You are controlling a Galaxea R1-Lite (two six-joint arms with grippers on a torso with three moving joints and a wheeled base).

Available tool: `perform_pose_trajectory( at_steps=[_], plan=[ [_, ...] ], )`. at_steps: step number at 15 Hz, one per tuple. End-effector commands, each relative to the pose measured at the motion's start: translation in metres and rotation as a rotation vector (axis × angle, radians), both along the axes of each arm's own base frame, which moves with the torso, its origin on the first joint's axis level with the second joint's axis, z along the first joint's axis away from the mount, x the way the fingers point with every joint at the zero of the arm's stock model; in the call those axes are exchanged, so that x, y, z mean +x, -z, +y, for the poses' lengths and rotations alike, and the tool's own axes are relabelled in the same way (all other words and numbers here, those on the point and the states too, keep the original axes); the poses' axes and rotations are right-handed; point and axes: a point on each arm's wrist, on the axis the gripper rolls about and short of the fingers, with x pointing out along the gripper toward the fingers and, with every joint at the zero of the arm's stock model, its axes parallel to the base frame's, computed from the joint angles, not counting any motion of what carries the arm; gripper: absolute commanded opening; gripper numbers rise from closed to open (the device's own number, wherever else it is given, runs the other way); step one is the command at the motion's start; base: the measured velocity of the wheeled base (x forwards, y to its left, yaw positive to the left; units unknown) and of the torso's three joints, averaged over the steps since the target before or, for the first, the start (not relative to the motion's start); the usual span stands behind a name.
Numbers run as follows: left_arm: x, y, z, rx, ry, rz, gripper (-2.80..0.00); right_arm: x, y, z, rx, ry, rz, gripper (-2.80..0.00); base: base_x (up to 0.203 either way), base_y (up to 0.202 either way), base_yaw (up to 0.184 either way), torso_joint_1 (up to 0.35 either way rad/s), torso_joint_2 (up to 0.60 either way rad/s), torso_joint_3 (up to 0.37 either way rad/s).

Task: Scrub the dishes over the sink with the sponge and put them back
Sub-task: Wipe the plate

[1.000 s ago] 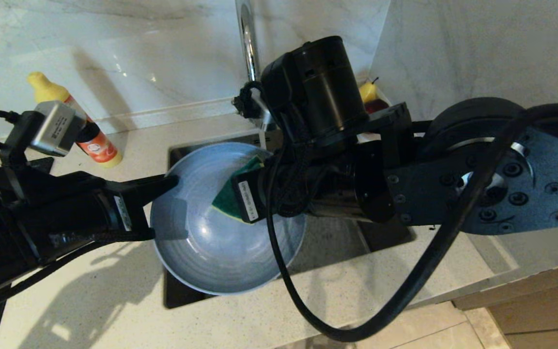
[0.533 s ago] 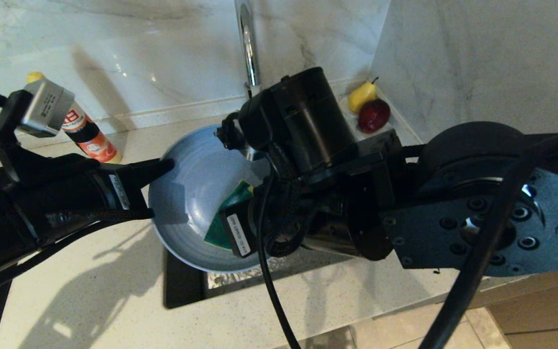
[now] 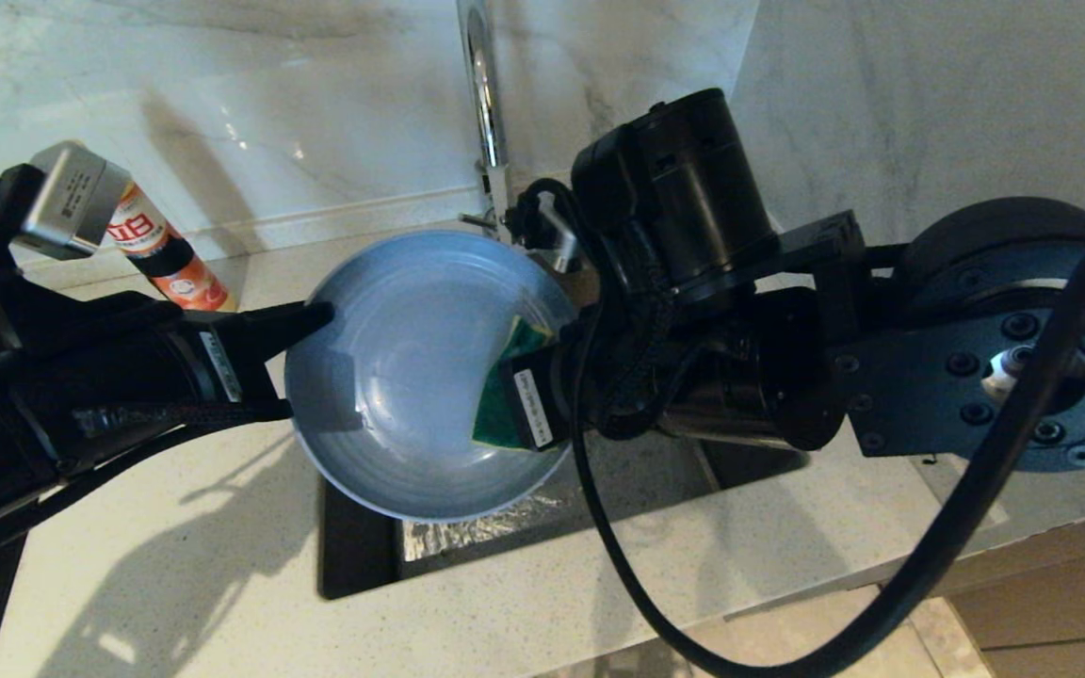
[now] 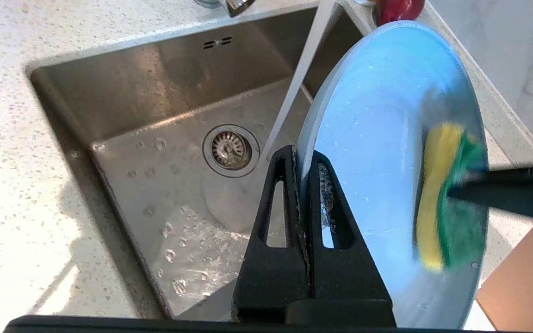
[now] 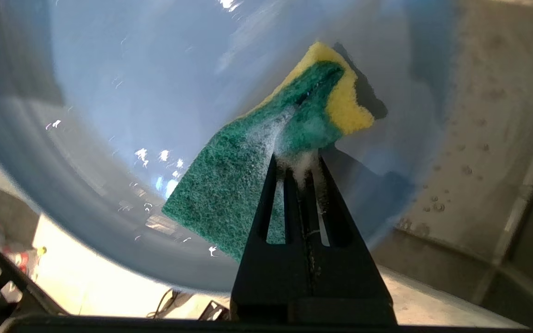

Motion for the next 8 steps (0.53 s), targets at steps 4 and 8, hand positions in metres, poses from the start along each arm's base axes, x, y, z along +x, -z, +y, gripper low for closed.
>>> perform_pose_trajectory(
  at_steps=[4, 8],
  plan=[
    [-0.003, 0.007, 0.001, -0.005, 0.014, 0.023, -2.8, 0.005, -0.013, -0.011, 0.034, 0.028, -0.026, -2.8, 0.0, 0.0, 0.0, 0.0, 0.0, 0.0],
    [-0.009, 0.025, -0.002, 0.014, 0.089, 0.079, -2.8, 0.014, -0.013, 0.005, 0.055, 0.022, -0.04, -2.8, 0.0, 0.0, 0.0, 0.0, 0.0, 0.0]
  ],
)
